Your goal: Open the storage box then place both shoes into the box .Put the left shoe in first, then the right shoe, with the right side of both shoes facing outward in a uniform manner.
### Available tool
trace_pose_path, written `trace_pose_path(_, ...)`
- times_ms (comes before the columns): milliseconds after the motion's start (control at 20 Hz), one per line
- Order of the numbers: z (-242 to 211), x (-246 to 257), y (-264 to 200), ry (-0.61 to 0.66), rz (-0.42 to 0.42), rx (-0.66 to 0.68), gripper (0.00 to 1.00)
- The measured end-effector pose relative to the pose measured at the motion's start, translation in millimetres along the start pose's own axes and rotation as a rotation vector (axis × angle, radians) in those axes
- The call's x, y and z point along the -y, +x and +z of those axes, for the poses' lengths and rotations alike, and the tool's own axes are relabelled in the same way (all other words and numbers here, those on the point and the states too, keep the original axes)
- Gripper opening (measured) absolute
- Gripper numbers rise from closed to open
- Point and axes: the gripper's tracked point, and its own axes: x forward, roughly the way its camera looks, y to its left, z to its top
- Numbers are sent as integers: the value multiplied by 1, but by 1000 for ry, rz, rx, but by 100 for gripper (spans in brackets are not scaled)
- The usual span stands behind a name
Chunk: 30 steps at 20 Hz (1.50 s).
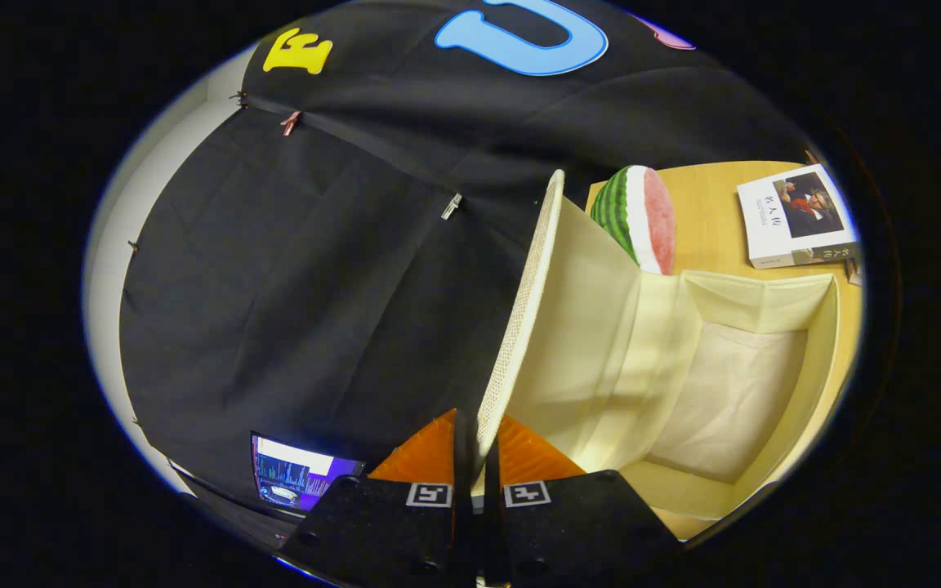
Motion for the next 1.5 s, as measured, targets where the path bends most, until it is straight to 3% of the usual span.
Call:
trace_pose_path(250,-8,-5,40,-7,-37,-22,9)
trace_pose_path(500,-4,-3,41,1,-75,-6,9)
trace_pose_path(550,3,7,43,-21,-116,24,12)
trace_pose_path(750,26,39,7,-212,-250,128,91)
trace_pose_path(800,31,44,-6,-243,-277,159,99)
trace_pose_path(1000,54,68,-74,-349,-374,304,98)
trace_pose_path(1150,53,82,-121,-357,-415,350,99)
trace_pose_path(1350,49,132,-200,-363,-558,470,99)
trace_pose_path(1500,32,182,-255,-370,-692,478,99)
